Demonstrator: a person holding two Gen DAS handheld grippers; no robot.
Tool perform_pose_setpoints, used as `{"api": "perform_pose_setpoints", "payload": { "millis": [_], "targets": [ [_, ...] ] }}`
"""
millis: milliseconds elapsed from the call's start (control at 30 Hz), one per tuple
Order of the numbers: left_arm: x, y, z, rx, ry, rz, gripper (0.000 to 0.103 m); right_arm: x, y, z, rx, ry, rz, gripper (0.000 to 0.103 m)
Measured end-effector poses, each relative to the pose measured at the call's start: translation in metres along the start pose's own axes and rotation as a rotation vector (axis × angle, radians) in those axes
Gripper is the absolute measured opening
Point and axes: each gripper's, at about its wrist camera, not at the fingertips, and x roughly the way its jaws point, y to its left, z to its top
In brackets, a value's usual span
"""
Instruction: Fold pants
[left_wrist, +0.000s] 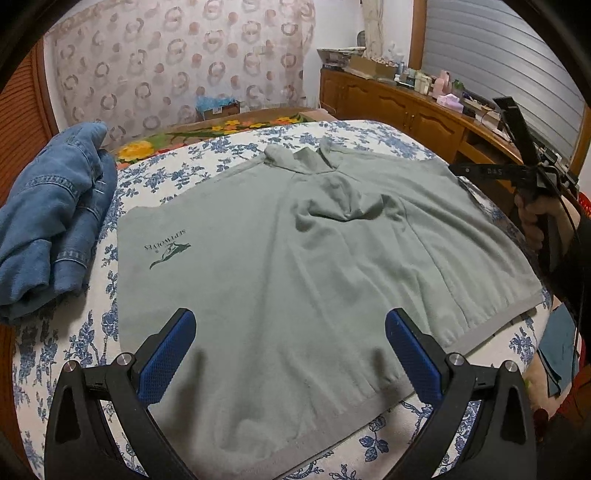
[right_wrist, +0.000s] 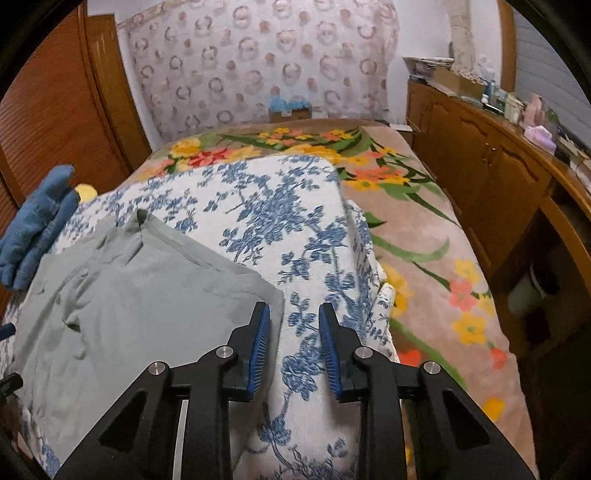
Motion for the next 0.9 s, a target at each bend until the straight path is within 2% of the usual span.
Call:
{"api": "perform_pose_setpoints", "payload": {
  "millis": [167,400,567,633,767,900],
  "targets": [
    [0.01,-0.001,-0.001,0.004,0.022,0.001,0.103,0.002,0.024,0.002,-0.091,0.022,-0.041,0.026],
    [0.023,-0.004,-0.007,0.014,0.064,-0.009,0.103,-0.011,0.031,0.003,-0.117,0.024,-0.001,0.026],
    [0.023,-0.006,-0.008,0.018,0.063,-0.001,0.103,-0.005,0.018,0.011,-0.103,0.019,0.037,0.025],
    [0.022,-0.009,-0.008,0.028,0.063,0.004,0.103,-0.005,0.015,0.011,-0.095,0.02,0.059,0.021],
    [0.023,-0.008,-0.008,0.03,0.063,0.004,0.103,0.008,0.013,0.021,-0.088,0.035,0.107,0.005],
    [0.023,-0.009,-0.008,0.03,0.062,0.004,0.103,-0.003,0.006,0.023,-0.086,-0.007,0.074,0.003]
  ]
}}
